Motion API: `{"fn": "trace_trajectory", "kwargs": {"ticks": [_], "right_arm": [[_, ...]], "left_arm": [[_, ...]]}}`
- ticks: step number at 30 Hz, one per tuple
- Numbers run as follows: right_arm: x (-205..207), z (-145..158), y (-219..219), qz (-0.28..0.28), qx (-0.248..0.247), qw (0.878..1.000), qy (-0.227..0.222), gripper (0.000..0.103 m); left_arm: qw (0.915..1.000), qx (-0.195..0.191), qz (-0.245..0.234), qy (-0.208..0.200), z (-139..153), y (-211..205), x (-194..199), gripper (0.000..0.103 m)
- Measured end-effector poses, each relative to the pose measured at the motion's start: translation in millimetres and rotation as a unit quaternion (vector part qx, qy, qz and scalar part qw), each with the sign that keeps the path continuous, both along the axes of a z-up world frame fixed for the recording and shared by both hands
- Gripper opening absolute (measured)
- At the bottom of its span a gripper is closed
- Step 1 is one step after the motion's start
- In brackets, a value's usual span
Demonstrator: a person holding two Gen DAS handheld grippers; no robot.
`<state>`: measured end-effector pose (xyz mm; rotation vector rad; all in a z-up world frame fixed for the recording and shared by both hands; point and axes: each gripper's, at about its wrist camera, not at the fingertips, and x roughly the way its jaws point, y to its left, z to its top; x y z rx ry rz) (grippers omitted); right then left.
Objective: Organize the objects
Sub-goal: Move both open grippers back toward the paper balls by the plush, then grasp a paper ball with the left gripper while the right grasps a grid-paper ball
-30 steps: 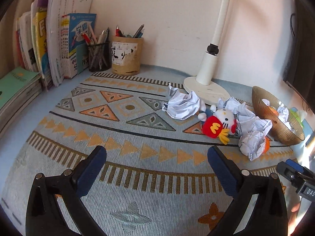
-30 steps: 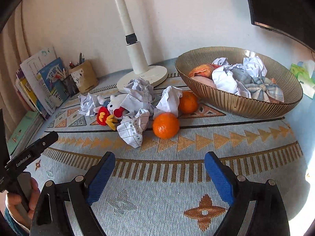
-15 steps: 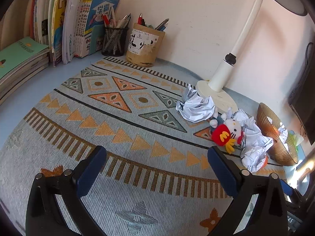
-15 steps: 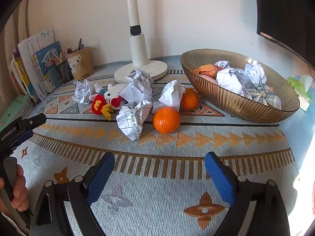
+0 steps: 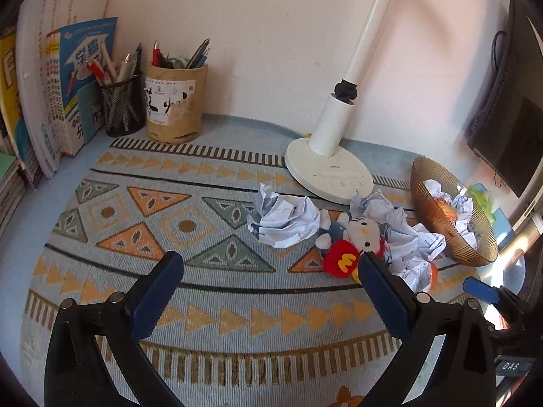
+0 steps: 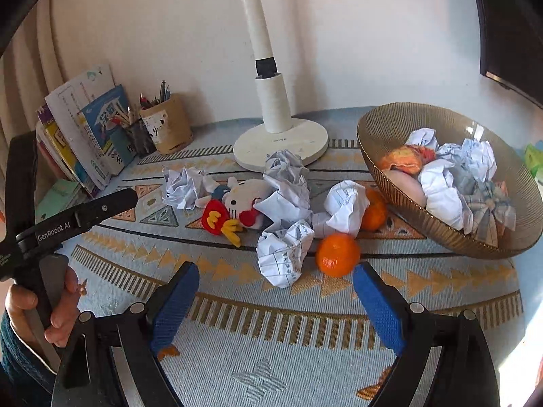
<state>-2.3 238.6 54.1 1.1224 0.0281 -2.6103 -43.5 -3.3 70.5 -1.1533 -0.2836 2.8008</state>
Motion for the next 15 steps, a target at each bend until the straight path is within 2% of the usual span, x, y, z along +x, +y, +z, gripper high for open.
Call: {"fn": "trace_trajectory", "kwargs": {"ticks": [2, 5, 7, 8, 9, 10, 11, 12, 14, 15], "right_arm": [[-12.1, -8.7, -6.1, -0.006, 0.022, 1.0, 0.004, 0.08], [-23.8, -22.0, -10.9, -0.011, 0.036, 0.999, -0.005, 0.079], [-23.8, -25.3, -14.2, -0.017, 0.058, 0.998, 0.014, 0.076], [-23.2, -26.4, -16.8, -0.015, 0.071, 0.997, 0.021, 0.068], [-21.6, -26.9, -19.0, -0.017, 0.087, 0.996, 0.032, 0.065], [-19.6, -27.5, -21.0, -0.018, 0.1, 0.994, 0.041, 0.056], [-17.6, -28.2, -22.7, -0.016, 0.106, 0.993, 0.048, 0.05], [-15.6, -28.5, -23.6, -0.011, 0.107, 0.993, 0.053, 0.048], [-10.7, -27.9, -25.8, 0.0, 0.105, 0.993, 0.059, 0.033], [-9.0, -27.7, -26.4, 0.003, 0.104, 0.993, 0.059, 0.033]], "left_arm": [[0.9997, -0.017, -0.004, -0.018, -12.1, 6.9, -26.6, 0.102], [0.9992, 0.003, -0.012, -0.039, -30.5, 12.8, -54.9, 0.102], [0.9992, -0.005, -0.002, -0.039, -37.6, 17.1, -64.9, 0.102], [0.9993, -0.009, 0.002, -0.036, -39.4, 18.9, -67.8, 0.101], [0.9994, -0.008, 0.002, -0.033, -40.7, 20.1, -69.3, 0.093], [0.9995, -0.003, -0.002, -0.033, -42.2, 21.4, -70.8, 0.076], [0.9992, -0.001, -0.006, -0.038, -44.1, 22.5, -72.5, 0.07], [0.9992, -0.002, -0.006, -0.039, -45.4, 23.1, -72.4, 0.069], [0.9996, -0.004, -0.012, -0.024, -43.2, 24.5, -67.9, 0.06], [0.9997, -0.008, -0.014, -0.02, -41.5, 25.0, -65.3, 0.056]]}}
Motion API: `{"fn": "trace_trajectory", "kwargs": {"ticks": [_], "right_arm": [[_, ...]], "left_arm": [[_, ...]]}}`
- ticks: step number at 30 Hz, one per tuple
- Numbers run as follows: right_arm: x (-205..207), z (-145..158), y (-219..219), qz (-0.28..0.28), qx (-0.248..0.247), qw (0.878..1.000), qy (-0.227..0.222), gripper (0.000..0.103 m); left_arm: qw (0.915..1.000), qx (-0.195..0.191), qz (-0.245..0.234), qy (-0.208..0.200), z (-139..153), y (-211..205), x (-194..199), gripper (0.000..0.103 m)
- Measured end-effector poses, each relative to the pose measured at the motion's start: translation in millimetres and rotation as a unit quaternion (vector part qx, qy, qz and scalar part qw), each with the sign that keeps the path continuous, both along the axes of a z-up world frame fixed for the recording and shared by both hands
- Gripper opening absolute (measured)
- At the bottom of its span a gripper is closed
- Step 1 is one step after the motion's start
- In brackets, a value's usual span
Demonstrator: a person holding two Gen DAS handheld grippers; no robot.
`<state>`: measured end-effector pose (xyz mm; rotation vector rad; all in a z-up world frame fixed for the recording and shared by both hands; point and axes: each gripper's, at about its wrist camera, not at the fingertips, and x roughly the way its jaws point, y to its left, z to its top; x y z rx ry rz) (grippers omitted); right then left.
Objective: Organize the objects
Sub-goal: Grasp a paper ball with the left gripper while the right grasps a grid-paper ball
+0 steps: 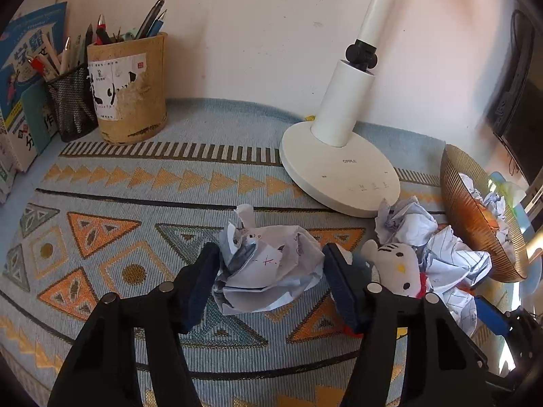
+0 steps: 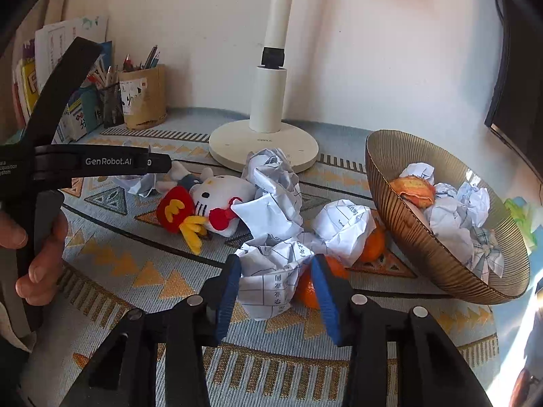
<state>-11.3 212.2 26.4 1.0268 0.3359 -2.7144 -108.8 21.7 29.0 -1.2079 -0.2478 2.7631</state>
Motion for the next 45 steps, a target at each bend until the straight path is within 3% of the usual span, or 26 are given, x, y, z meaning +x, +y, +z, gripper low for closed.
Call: {"fn": "trace_trajectory", "kwargs": {"ticks": [2, 5, 9, 13, 15, 17, 20, 21, 22, 23, 25, 28, 33, 37, 39, 41, 43, 45], "right_arm": [[2.8, 2.3, 3.2, 0.002, -0.011, 1.0, -0.004, 0.032], [13.7, 14.7, 20.7, 0.011, -0.073, 0.997, -0.014, 0.031], [43.3, 31.1, 47.2, 0.028, -0.148, 0.988, -0.029, 0.031], [70.4, 21.6, 68.4, 0.042, -0.211, 0.974, -0.072, 0.031], [78.3, 11.7, 69.0, 0.056, -0.214, 0.971, -0.093, 0.031], [84.2, 5.6, 67.0, 0.046, -0.187, 0.977, -0.093, 0.031], [89.4, 0.5, 71.8, 0.045, -0.189, 0.975, -0.108, 0.032], [90.9, 0.2, 74.0, 0.044, -0.191, 0.974, -0.112, 0.034], [93.1, 0.2, 75.8, 0.041, -0.19, 0.974, -0.114, 0.044], [95.6, 1.2, 77.0, 0.037, -0.185, 0.976, -0.112, 0.06], [103.9, 4.2, 75.8, 0.03, -0.175, 0.979, -0.097, 0.076], [109.2, 4.2, 67.5, 0.04, -0.17, 0.98, -0.096, 0.08], [103.5, -9.8, 48.8, 0.016, -0.133, 0.986, -0.104, 0.08], [98.4, -16.9, 47.2, 0.001, -0.142, 0.983, -0.114, 0.08], [96.3, -18.2, 48.2, -0.006, -0.144, 0.983, -0.116, 0.071], [95.3, -17.9, 48.8, -0.016, -0.127, 0.986, -0.108, 0.049], [95.5, -17.3, 50.5, -0.012, -0.133, 0.985, -0.108, 0.04], [98.9, -16.7, 52.2, -0.014, -0.138, 0.985, -0.104, 0.038]], "left_arm": [[1.0, -0.002, 0.006, 0.003, 3.6, -1.9, 5.4, 0.054], [0.9998, 0.016, 0.005, 0.01, 11.9, -6.4, 25.0, 0.054], [0.9992, 0.025, 0.004, 0.031, 26.1, -8.2, 71.1, 0.054], [0.9992, 0.022, 0.012, 0.031, 22.9, 1.0, 117.9, 0.054], [0.9989, 0.037, 0.013, 0.027, 13.2, 3.5, 131.2, 0.054], [0.9987, 0.033, 0.015, 0.036, 8.0, 6.9, 138.9, 0.054], [0.9983, 0.029, 0.014, 0.047, 0.9, 10.4, 143.2, 0.054], [0.9986, 0.024, 0.017, 0.043, -1.4, 10.9, 142.0, 0.054], [0.9985, 0.028, 0.016, 0.044, -1.2, 10.0, 141.8, 0.054], [0.998, 0.036, 0.014, 0.05, -0.1, 8.3, 143.0, 0.055], [0.9978, 0.04, 0.011, 0.052, -0.6, 7.3, 144.7, 0.056], [0.9975, 0.042, 0.007, 0.056, 0.1, 8.1, 146.3, 0.056], [0.9974, 0.022, 0.004, 0.068, 2.6, 14.0, 150.4, 0.056], [0.9977, 0.015, 0.001, 0.065, 2.2, 15.7, 149.7, 0.056], [0.9977, 0.016, 0.001, 0.066, 2.0, 15.4, 149.7, 0.056], [0.9979, 0.015, 0.0, 0.063, 1.8, 15.7, 149.5, 0.056], [0.9979, 0.014, 0.0, 0.062, 1.9, 16.0, 149.5, 0.056], [0.9979, 0.013, 0.0, 0.063, 2.0, 16.8, 149.8, 0.056]]}}
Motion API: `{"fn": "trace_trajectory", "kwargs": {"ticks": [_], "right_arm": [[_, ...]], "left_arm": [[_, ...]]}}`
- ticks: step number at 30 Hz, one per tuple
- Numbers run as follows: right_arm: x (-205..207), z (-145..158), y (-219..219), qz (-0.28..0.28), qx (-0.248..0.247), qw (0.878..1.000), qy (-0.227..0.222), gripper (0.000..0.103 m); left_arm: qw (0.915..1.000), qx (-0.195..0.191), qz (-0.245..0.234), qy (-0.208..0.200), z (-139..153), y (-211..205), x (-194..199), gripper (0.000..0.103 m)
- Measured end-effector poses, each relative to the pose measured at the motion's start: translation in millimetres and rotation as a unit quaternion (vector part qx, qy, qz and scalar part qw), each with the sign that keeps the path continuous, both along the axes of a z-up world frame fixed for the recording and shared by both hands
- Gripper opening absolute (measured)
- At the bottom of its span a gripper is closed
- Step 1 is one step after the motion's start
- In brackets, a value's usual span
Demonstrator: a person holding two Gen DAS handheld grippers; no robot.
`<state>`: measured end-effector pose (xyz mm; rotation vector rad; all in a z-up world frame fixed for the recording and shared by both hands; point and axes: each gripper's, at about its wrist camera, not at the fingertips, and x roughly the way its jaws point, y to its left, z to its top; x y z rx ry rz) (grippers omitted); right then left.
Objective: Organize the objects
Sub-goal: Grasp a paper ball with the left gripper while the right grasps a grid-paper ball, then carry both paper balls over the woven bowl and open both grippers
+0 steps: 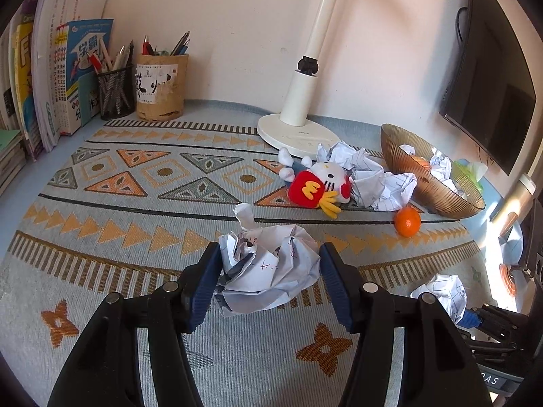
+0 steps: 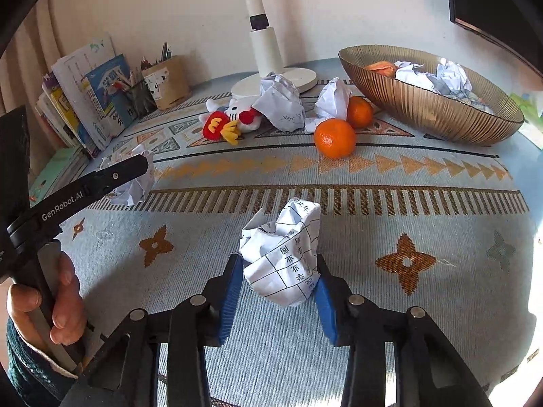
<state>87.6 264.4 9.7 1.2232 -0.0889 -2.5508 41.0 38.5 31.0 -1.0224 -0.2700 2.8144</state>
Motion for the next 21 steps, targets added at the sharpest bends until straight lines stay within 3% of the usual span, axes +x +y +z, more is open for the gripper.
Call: {"fn": "trace_trajectory", "kwargs": {"ticks": [8, 15, 21], "right_arm": [[1.6, -0.9, 15.3, -0.01, -0.022, 1.0, -0.005, 0.038], [1.8, 4.5, 20.0, -0.016, -0.019, 1.0, 0.001, 0.038], [-5.1, 63.9, 68.0, -0.059, -0.02, 0.996, 0.071, 0.038]], "left_arm": [[0.9993, -0.035, 0.013, -0.007, -0.6, 7.2, -1.5, 0.056], [0.9993, -0.034, 0.015, -0.006, -0.3, 6.1, -0.7, 0.056], [0.9991, -0.041, -0.009, -0.007, 14.4, 20.6, -5.3, 0.056]]}}
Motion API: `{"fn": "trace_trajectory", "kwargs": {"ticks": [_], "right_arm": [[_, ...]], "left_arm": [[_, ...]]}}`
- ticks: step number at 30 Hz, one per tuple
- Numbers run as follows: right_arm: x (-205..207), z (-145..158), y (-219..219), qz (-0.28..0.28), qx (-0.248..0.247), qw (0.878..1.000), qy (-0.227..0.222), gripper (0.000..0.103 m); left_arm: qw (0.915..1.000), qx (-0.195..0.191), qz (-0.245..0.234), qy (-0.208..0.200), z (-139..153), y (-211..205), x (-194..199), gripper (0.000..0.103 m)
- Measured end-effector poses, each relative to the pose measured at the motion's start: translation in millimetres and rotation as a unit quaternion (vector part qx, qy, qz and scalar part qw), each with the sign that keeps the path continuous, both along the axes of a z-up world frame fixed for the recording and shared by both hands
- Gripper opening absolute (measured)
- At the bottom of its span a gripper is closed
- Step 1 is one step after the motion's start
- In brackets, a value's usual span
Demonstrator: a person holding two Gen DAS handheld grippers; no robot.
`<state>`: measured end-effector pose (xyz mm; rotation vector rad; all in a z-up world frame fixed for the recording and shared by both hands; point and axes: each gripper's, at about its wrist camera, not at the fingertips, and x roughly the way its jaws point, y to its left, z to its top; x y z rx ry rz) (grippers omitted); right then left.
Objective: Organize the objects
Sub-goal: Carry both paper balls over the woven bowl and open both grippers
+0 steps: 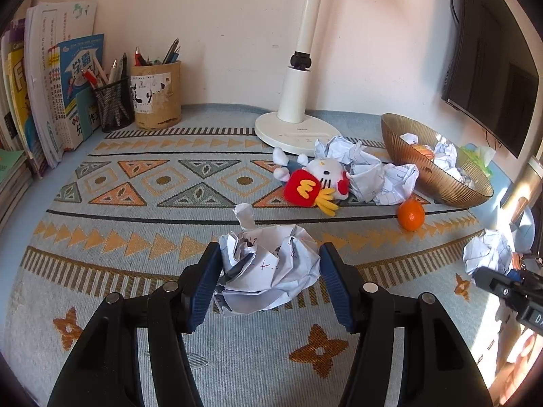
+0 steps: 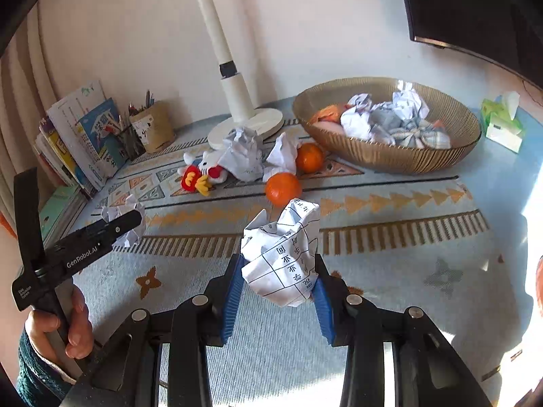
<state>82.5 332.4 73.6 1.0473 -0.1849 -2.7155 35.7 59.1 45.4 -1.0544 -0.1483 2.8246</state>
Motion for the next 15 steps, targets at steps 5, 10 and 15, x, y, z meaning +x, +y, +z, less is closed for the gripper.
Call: {"fn": "trace_trajectory", "kwargs": {"ticks": [5, 10, 15], "right_arm": [[-37.8, 58.6, 56.4, -0.078, -0.007, 0.995, 0.067, 0.038], [-97.3, 74.1, 97.7, -0.147, -0.022, 0.987, 0.063, 0.038], [-153.4, 70.3, 122.9, -0.173, -0.023, 0.984, 0.046, 0.039]], "left_arm": [[0.9974, 0.015, -0.059, 0.039, 56.1, 44.9, -32.9, 0.056], [0.9901, 0.026, -0.128, 0.051, 88.7, 117.6, -90.2, 0.056], [0.9845, 0.05, -0.164, 0.036, 90.1, 173.4, -145.5, 0.057]]}}
